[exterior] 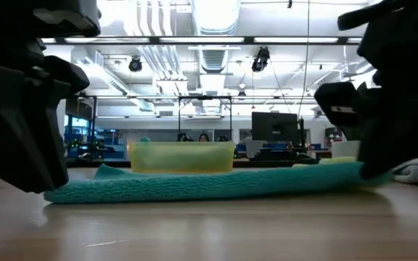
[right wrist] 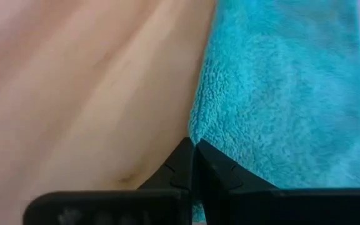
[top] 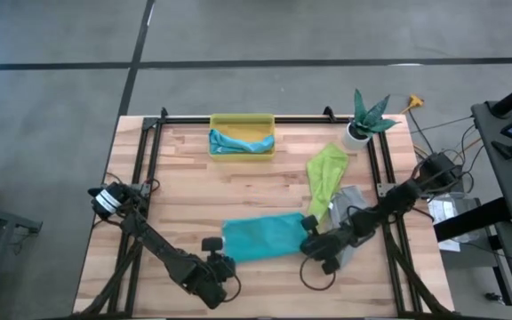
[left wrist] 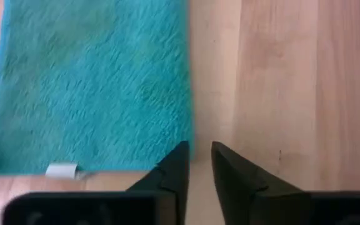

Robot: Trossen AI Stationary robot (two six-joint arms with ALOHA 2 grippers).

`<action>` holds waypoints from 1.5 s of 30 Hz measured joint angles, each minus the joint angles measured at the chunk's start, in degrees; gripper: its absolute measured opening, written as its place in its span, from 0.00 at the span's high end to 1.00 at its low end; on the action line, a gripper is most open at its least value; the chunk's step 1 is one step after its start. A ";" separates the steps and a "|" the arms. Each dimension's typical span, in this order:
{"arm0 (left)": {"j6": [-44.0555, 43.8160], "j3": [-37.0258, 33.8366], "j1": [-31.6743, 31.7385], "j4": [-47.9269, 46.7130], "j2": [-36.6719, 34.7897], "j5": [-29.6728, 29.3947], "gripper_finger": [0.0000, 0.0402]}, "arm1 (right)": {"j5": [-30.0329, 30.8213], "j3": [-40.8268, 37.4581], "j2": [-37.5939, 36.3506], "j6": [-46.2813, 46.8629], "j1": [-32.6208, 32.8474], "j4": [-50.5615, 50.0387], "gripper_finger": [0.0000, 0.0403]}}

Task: Roll microfiber towels into tight, uniform cylinder then place into a basket
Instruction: Roll the light blue towel

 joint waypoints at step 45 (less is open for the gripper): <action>37.72 5.31 9.79 25.69 0.04 7.17 0.60 | 3.15 0.75 1.25 16.95 5.08 8.18 0.98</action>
